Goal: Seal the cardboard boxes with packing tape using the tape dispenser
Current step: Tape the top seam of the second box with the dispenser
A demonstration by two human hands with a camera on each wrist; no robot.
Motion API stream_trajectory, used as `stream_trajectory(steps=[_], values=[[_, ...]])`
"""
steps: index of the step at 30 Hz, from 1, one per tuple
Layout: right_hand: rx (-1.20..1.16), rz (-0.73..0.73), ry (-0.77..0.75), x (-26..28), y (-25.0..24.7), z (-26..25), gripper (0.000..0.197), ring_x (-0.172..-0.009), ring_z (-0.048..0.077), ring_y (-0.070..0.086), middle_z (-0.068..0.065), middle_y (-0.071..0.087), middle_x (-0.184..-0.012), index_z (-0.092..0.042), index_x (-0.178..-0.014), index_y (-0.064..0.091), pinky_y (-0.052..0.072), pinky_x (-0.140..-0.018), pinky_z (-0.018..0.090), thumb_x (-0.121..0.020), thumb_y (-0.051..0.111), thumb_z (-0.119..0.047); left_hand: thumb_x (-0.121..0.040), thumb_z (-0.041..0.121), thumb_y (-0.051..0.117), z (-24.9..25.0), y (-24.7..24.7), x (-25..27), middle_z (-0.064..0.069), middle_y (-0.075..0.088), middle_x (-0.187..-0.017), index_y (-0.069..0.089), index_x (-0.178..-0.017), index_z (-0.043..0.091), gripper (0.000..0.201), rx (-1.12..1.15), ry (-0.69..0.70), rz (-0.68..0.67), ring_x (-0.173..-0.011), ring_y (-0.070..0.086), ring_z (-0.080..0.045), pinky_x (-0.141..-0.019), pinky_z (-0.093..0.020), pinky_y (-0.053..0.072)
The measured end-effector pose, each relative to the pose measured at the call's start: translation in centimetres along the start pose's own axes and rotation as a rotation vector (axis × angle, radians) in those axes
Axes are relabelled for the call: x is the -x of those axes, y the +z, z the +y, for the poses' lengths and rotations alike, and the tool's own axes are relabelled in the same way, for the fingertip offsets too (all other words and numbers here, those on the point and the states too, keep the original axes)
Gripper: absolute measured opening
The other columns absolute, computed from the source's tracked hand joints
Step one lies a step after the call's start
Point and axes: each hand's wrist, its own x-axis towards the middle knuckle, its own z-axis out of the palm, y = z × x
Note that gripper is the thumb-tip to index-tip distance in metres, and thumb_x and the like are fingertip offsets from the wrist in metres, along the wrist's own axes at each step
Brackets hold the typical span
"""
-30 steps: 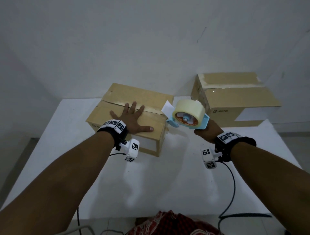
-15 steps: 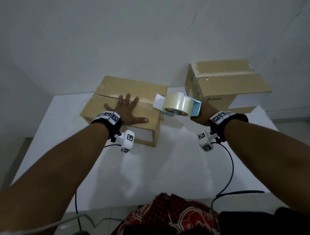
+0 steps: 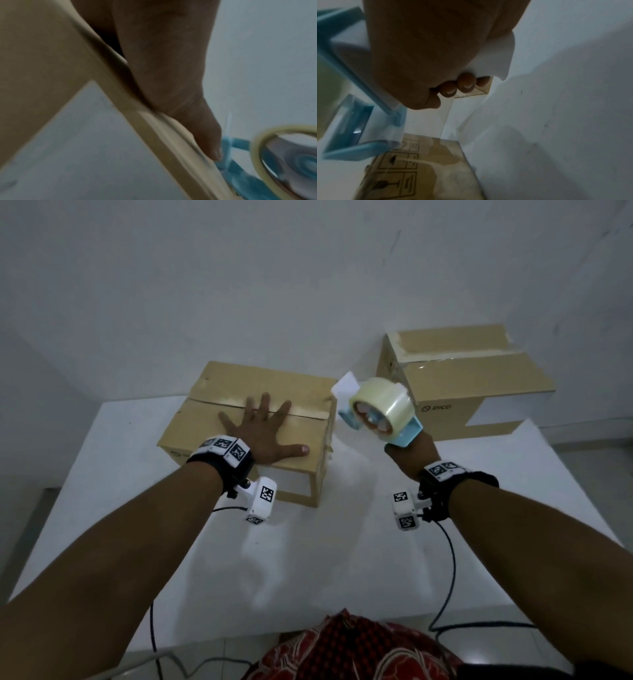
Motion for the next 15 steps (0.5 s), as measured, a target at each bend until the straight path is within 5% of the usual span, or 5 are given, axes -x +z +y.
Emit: stream_trajectory(steps=[4,7,10,13,15], values=[[-0.450,0.070,0.132,-0.5,2.0,-2.0,0.018,-0.058,0.024,0.053,0.005,0.055,-0.064,-0.023,-0.070,0.049,0.047,-0.057,0.035,-0.072,0.068,-0.025,-0.072,0.092,0.028,4.4,-0.5,-0.3,0.007,-0.023,-0.161,-0.004,-0.147,0.056,0.089,0.016,0.167,0.058,-0.148,-0.019,-0.025,-0.104,-0.078,-0.004],[-0.676,0.072,0.192,-0.7,2.7,-4.2,0.018,-0.050,0.022,0.044,0.015,0.046,-0.061,-0.007,-0.073,0.048,0.038,-0.045,0.030,-0.079,0.064,-0.006,-0.081,0.082,0.035,6.2,-1.1,-1.0,0.011,-0.021,-0.161,0.015,-0.147,0.055,0.074,-0.019,0.240,-0.018,-0.149,-0.012,-0.029,-0.103,-0.080,0.008],[-0.774,0.077,0.207,-0.5,3.1,-4.6,0.016,-0.049,0.023,0.042,0.016,0.045,-0.061,-0.005,-0.071,0.049,0.037,-0.045,0.031,-0.079,0.062,-0.001,-0.085,0.076,0.036,6.7,-0.9,-1.5,0.011,-0.009,-0.163,0.032,-0.141,0.047,0.064,-0.160,0.246,-0.023,-0.149,-0.004,-0.031,-0.100,-0.079,0.020],[-0.845,0.088,0.269,-0.1,3.5,-3.8,0.013,-0.044,0.023,0.042,0.016,0.046,-0.060,-0.004,-0.072,0.052,0.038,-0.045,0.030,-0.078,0.063,-0.003,-0.092,0.067,0.035,6.5,-1.0,-1.4,0.009,-0.008,-0.164,0.034,-0.140,0.046,0.053,-0.132,0.262,-0.015,-0.149,-0.005,-0.030,-0.100,-0.079,0.018],[-0.935,0.075,0.303,0.0,3.4,-3.3,0.011,-0.042,0.021,0.040,0.015,0.045,-0.060,-0.003,-0.075,0.054,0.037,-0.046,0.030,-0.079,0.063,-0.002,-0.095,0.064,0.029,5.6,-1.0,-1.5,0.009,-0.011,-0.163,0.020,-0.147,0.051,0.054,-0.081,0.272,-0.006,-0.150,-0.009,-0.027,-0.102,-0.080,0.008]])
